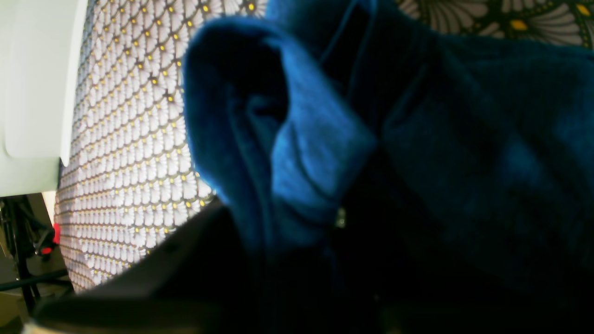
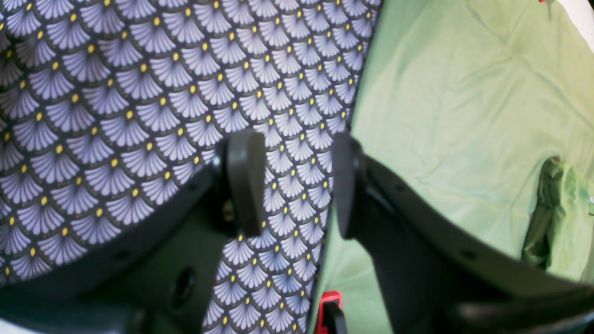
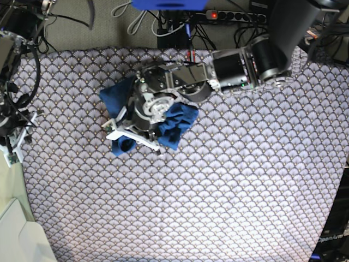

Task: Fold the T-shirt properly
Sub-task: 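Press and tuck the folded bundle with the left gripper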

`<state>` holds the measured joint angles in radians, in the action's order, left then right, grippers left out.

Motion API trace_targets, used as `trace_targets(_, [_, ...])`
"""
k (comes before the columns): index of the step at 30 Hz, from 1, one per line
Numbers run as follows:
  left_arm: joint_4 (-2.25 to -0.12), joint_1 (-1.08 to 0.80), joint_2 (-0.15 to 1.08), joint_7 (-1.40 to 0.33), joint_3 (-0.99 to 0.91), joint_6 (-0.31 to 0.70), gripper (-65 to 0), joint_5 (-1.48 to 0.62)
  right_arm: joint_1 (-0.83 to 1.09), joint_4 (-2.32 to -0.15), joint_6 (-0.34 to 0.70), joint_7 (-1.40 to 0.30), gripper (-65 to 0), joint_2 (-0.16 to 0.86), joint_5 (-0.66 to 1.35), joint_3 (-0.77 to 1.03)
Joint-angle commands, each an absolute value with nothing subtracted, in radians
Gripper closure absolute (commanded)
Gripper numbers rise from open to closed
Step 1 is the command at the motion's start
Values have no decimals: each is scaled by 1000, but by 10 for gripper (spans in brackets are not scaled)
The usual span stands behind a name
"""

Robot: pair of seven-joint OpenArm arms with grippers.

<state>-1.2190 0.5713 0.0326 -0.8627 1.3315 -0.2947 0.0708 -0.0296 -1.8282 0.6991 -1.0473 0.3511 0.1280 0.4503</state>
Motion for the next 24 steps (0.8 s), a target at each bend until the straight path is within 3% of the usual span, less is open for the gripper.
trace_targets(1, [-1233, 601, 19, -848, 1322, -309, -61, 94, -44, -1845, 698, -1030, -251, 367, 128, 453])
trace_targets(7, [-1245, 605, 22, -840, 1326, -308, -253, 97, -44, -1845, 698, -1029, -251, 367, 130, 452])
trace_targets(10, [-1245, 625, 19, -840, 1328, -308, -307, 97, -44, -1845, 698, -1029, -251, 367, 130, 452])
trace_targets(21, [-1371, 616, 59, -851, 1310, -308, -319, 285, -44, -1845, 698, -1029, -251, 367, 130, 456])
trace_targets(24, [-1392, 596, 68, -851, 1213, -308, -319, 282, -21, -1844, 698, -1026, -251, 357, 131, 453])
